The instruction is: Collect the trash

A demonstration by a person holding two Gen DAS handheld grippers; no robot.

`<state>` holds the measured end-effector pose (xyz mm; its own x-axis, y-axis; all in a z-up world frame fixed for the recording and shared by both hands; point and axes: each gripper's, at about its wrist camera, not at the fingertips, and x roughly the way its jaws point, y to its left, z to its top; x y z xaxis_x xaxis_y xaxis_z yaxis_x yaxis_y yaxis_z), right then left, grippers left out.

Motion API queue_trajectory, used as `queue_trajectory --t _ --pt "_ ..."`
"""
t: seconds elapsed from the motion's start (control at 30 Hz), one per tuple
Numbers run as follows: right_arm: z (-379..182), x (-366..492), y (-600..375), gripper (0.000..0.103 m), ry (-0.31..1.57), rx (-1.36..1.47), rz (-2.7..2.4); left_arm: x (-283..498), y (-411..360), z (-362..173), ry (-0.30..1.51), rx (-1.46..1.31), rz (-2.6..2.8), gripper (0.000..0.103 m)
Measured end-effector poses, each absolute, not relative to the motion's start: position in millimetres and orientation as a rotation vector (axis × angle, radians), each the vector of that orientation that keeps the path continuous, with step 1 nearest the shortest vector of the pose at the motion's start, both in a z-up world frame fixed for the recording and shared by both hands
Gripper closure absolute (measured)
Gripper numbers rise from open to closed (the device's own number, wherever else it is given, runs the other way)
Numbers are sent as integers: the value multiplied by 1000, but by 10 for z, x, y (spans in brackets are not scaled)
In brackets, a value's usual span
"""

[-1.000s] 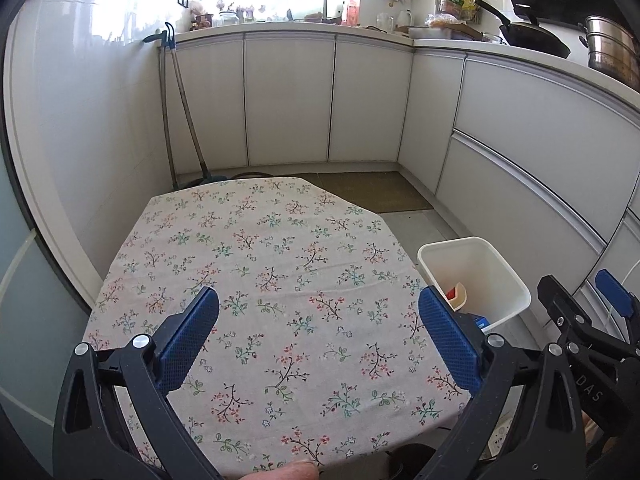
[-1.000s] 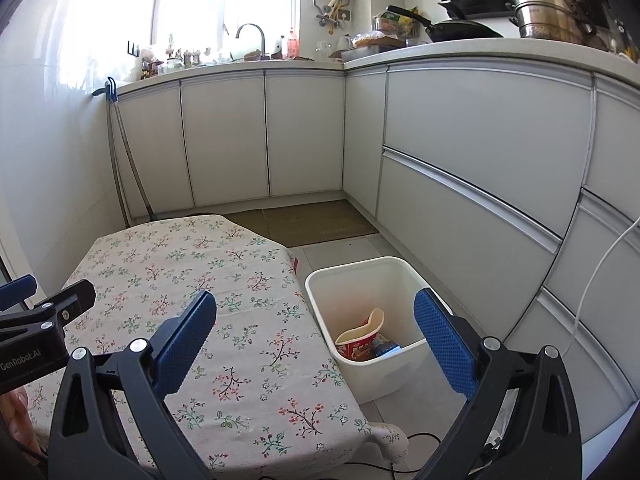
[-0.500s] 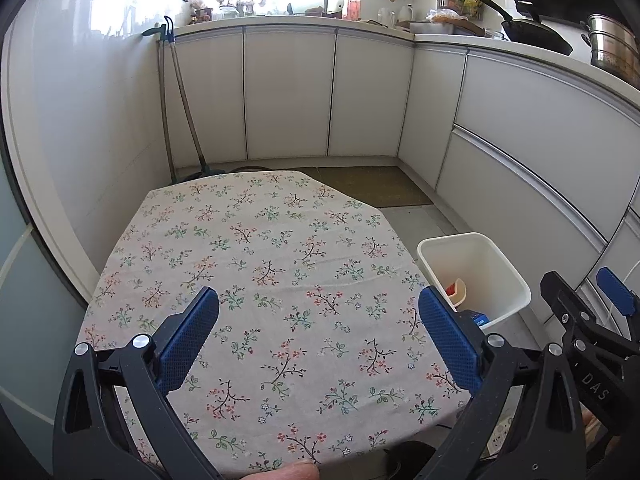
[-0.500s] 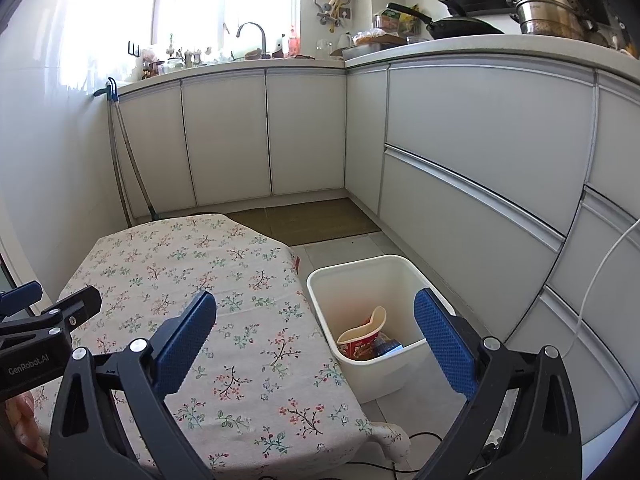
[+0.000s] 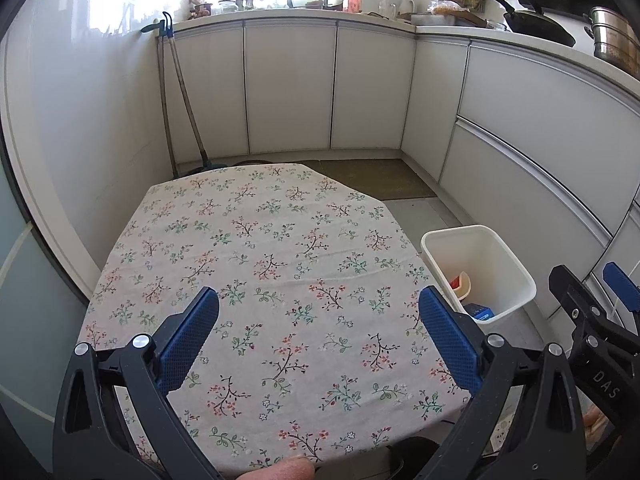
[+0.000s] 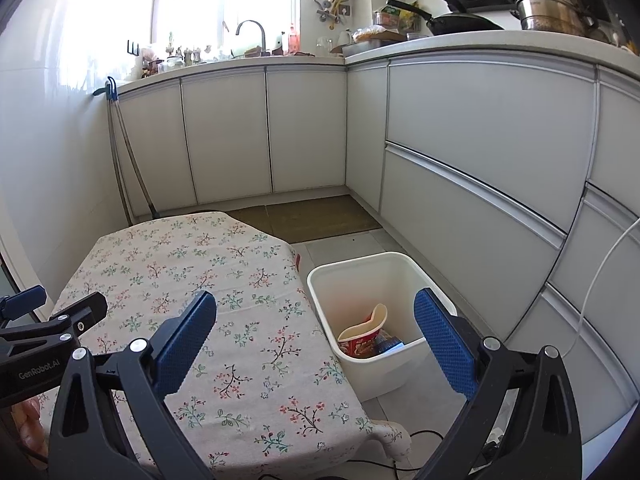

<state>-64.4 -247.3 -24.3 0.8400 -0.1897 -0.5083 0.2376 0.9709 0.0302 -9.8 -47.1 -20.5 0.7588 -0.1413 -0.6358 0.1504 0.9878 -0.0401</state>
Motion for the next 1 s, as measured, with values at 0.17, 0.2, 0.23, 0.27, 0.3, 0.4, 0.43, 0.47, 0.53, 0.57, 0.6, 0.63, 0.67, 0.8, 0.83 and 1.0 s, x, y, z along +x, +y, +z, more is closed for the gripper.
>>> queue_trajectory --t 0.17,0.2,0.23,0.27,0.3,0.4,0.43,0.47,0.53,0.57,0.6,0.63,0.67,0.8,0.83,1.0 --pt "-258 -631 -2475 7 536 94 -223 -96 -472 -209 695 13 -162 7" --pt "-261 -629 -2476 7 539 96 -221 -93 -470 -213 698 10 -162 7" --pt "-265 -629 -2477 7 541 97 -220 -87 -470 -217 702 7 -162 7" --pt "-264 -622 -2480 7 542 97 -221 -82 -458 -225 706 4 -163 7" --pt "-264 -625 -2485 7 543 98 -222 -78 -452 -231 710 1 -163 7" --pt "-269 -622 -2494 7 547 104 -220 -66 -447 -240 716 -4 -159 7" --pt "-273 -620 -2502 7 549 105 -220 -63 -447 -244 718 -4 -159 7" --pt "-277 -615 -2503 7 553 105 -220 -59 -448 -248 720 -3 -160 7" --pt "-286 -601 -2500 7 560 107 -220 -51 -454 -261 725 0 -159 7" --pt "-293 -600 -2506 7 564 109 -220 -44 -454 -270 729 0 -162 8" --pt "-297 -598 -2513 7 566 111 -219 -35 -458 -277 734 -3 -165 8" --pt "-298 -596 -2518 7 567 114 -219 -32 -460 -285 738 -5 -170 9" --pt "-299 -593 -2516 7 569 116 -219 -34 -465 -287 738 -5 -173 10" --pt "-310 -585 -2520 7 577 118 -216 -57 -494 -283 725 7 -188 16" --pt "-310 -585 -2522 7 577 118 -216 -58 -497 -287 725 8 -193 17" --pt "-316 -582 -2535 7 582 120 -222 -59 -510 -291 716 12 -215 22"
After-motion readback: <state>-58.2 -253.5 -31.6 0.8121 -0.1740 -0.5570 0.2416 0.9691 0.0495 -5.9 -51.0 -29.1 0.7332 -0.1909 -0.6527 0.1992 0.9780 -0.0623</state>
